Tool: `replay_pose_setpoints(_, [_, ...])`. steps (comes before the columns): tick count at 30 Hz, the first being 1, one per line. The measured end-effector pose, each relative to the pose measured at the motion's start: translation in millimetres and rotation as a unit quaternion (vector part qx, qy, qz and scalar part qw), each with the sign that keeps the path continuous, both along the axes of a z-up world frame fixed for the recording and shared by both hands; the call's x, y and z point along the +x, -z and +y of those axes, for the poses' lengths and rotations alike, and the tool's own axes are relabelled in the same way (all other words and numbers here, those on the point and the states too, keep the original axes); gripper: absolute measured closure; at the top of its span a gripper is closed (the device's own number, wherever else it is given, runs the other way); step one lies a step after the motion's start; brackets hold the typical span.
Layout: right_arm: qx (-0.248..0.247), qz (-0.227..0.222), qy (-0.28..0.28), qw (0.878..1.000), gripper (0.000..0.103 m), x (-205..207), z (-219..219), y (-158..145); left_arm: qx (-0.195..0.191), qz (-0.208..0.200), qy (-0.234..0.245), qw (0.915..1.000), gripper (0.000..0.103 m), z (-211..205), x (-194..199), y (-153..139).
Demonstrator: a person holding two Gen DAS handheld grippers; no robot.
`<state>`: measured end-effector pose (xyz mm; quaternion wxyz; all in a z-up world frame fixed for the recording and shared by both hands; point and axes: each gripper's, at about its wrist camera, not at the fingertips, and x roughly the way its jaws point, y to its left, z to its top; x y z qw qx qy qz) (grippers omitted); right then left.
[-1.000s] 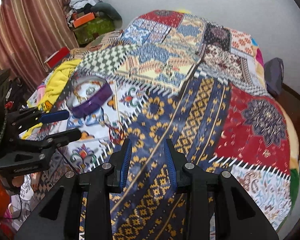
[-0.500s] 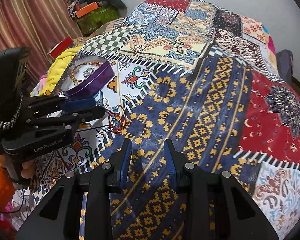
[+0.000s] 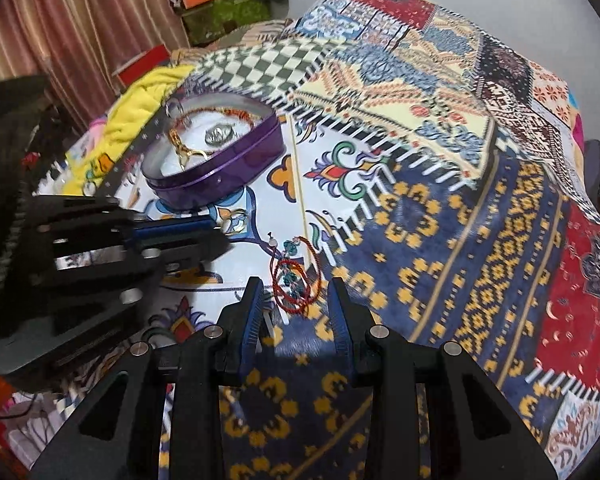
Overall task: Organize jewelry
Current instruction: 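Grasp another silver ring with the left tool while the right tool grasps the red beaded bracelet, then lower the silver ring into the tin with the left tool while the right tool drops the bracelet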
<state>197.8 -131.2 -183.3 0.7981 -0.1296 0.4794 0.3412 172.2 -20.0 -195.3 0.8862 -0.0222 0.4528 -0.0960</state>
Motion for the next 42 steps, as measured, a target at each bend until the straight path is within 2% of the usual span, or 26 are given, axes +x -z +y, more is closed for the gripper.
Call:
replay_pose_setpoints(3, [-0.002, -0.011, -0.003, 1.000, 0.073, -0.2, 4.6, 2.3, 0.001, -0.001, -0.005, 1.0000, 0.098, 6.0, -7.5, -1.9])
replay_pose_setpoints(7, [0.016, 0.009, 0.005, 1.000, 0.070, 4.7, 3.0, 5.1, -0.004, -0.002, -0.014, 0.9999, 0.098, 12.7, -13.5, -4.1])
replay_pose_setpoints(11, [0.015, -0.001, 0.012, 1.000, 0.074, 1.3, 3.7, 6.0, -0.005, -0.005, -0.017, 0.9998, 0.098, 13.3, -16.6, -6.1])
replay_pose_setpoints(12, [0.011, -0.006, 0.014, 1.000, 0.078, 0.6, 4.9, 6.0, -0.005, -0.005, -0.018, 0.9998, 0.098, 12.6, -17.9, -7.2])
replay_pose_setpoints(13, [0.006, -0.010, 0.014, 1.000, 0.089, 0.2, 6.1, 5.9, -0.006, -0.006, -0.018, 0.9998, 0.098, 12.1, -19.1, -8.5])
replay_pose_setpoints(14, [0.002, -0.011, 0.012, 1.000, 0.094, 0.0, 6.7, 5.4, -0.006, -0.007, -0.018, 0.9998, 0.098, 11.6, -20.9, -10.1])
replay_pose_setpoints(20, [-0.001, -0.007, 0.023, 1.000, 0.095, -1.0, 4.6, 0.3, 0.001, -0.023, -0.018, 0.9996, 0.098, 10.7, -31.3, -24.4])
replay_pose_setpoints(26, [0.020, -0.031, 0.035, 0.999, 0.095, -9.5, -4.4, -24.8, 0.002, -0.039, -0.030, 0.9988, 0.098, 19.1, -41.8, -41.0])
replay_pose_setpoints(31, [0.033, -0.068, 0.038, 0.996, 0.095, -17.4, -4.8, -53.2, 0.001, -0.054, -0.038, 0.9978, 0.098, 26.2, -48.6, -55.8])
replay_pose_setpoints(42, [0.069, -0.111, 0.018, 0.991, 0.095, -29.9, 11.9, -93.5, 0.010, -0.093, -0.054, 0.9941, 0.098, 41.7, -56.1, -85.9])
